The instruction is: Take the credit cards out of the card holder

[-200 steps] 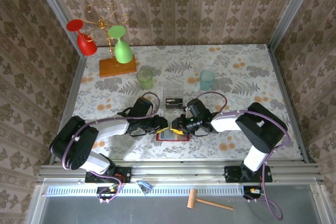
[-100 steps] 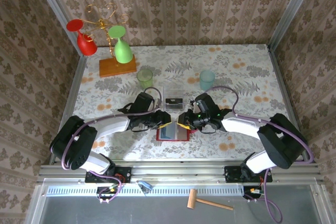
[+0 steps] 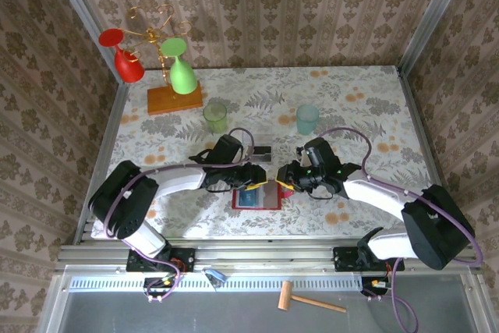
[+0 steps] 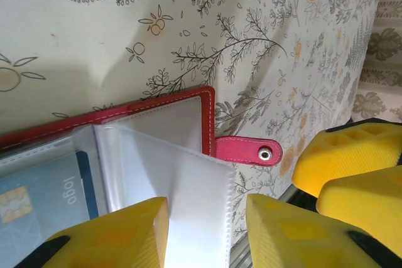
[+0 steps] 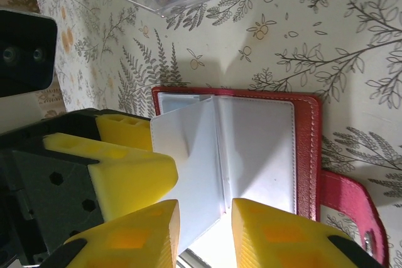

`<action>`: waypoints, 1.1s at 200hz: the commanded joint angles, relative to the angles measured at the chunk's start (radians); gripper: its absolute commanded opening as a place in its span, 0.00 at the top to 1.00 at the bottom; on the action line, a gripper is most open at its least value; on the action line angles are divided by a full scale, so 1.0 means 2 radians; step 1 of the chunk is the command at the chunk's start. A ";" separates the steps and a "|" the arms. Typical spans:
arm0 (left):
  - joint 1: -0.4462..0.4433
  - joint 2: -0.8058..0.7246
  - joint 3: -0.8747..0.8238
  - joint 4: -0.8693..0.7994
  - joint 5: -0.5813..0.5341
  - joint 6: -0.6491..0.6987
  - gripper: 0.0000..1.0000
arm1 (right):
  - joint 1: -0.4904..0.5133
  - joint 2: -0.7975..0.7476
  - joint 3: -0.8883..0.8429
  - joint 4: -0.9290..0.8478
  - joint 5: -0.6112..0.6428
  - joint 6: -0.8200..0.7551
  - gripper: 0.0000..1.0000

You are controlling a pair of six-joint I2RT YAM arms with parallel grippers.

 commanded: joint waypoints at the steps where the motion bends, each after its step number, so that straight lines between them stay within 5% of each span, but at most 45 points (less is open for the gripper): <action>1: -0.008 0.017 0.023 0.002 0.011 0.006 0.61 | -0.006 -0.021 -0.012 -0.022 0.014 -0.012 0.72; 140: -0.017 0.058 0.050 0.020 0.016 0.004 0.60 | -0.009 -0.015 -0.009 -0.034 0.003 -0.019 0.70; 220: 0.014 -0.009 0.004 -0.003 -0.002 0.020 0.64 | 0.002 0.036 0.019 -0.004 -0.018 -0.009 0.72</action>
